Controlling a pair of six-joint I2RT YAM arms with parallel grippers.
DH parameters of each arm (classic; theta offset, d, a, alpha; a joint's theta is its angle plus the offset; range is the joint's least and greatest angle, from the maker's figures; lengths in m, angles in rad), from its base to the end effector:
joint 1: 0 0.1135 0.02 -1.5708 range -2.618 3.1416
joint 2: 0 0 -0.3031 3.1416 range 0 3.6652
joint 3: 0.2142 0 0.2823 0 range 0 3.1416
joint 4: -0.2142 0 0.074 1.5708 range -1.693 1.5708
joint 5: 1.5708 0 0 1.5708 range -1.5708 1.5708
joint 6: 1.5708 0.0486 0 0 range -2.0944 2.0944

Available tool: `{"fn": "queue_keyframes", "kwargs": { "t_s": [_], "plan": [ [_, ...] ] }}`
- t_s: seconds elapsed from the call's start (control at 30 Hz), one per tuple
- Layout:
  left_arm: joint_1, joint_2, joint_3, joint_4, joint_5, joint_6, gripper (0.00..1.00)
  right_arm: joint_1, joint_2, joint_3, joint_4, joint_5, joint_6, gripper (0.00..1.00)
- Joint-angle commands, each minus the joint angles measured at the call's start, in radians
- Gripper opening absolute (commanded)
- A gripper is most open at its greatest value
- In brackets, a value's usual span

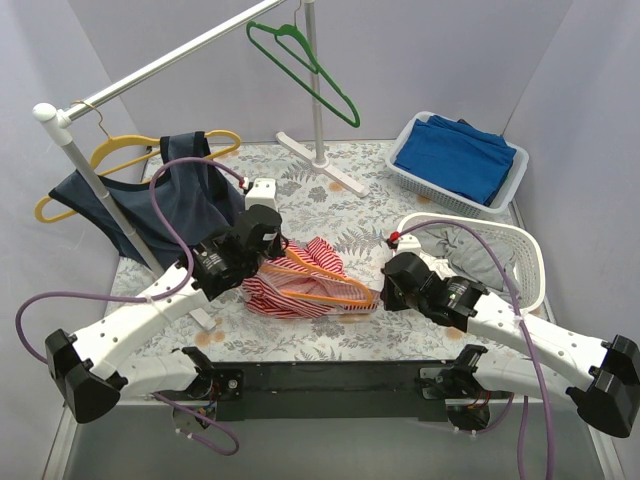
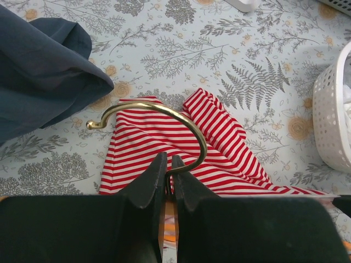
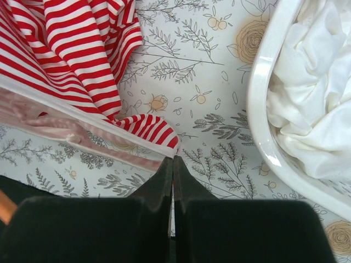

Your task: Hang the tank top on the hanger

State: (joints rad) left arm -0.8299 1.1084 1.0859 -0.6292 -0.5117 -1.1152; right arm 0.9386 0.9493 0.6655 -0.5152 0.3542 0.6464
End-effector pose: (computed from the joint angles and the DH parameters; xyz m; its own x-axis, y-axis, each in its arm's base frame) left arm 0.1893 -0.1717 0.3680 -0.5219 -0.5895 -0.6165 -0.2002 0.7872 -0.5833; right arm 0.1368 0.1583 0.2546 -0.7077 -0.0101 -0.7064 -0.2348 0.9464 0.2217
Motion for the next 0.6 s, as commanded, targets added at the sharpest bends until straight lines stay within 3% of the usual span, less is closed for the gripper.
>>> {"fn": "queue_keyframes", "kwargs": {
  "t_s": [0.0, 0.27, 0.57],
  "plan": [
    [0.002, 0.008, 0.006, 0.003, -0.134, 0.023, 0.0, -0.009, -0.003, 0.078, -0.091, -0.03, -0.065, 0.01],
    [0.002, 0.096, 0.026, 0.013, -0.174, -0.041, 0.0, -0.007, 0.0, 0.144, -0.154, -0.096, -0.122, 0.01],
    [-0.009, 0.08, -0.023, 0.06, -0.162, -0.028, 0.0, -0.007, 0.034, 0.195, -0.186, -0.012, -0.145, 0.01]
  ]
}}
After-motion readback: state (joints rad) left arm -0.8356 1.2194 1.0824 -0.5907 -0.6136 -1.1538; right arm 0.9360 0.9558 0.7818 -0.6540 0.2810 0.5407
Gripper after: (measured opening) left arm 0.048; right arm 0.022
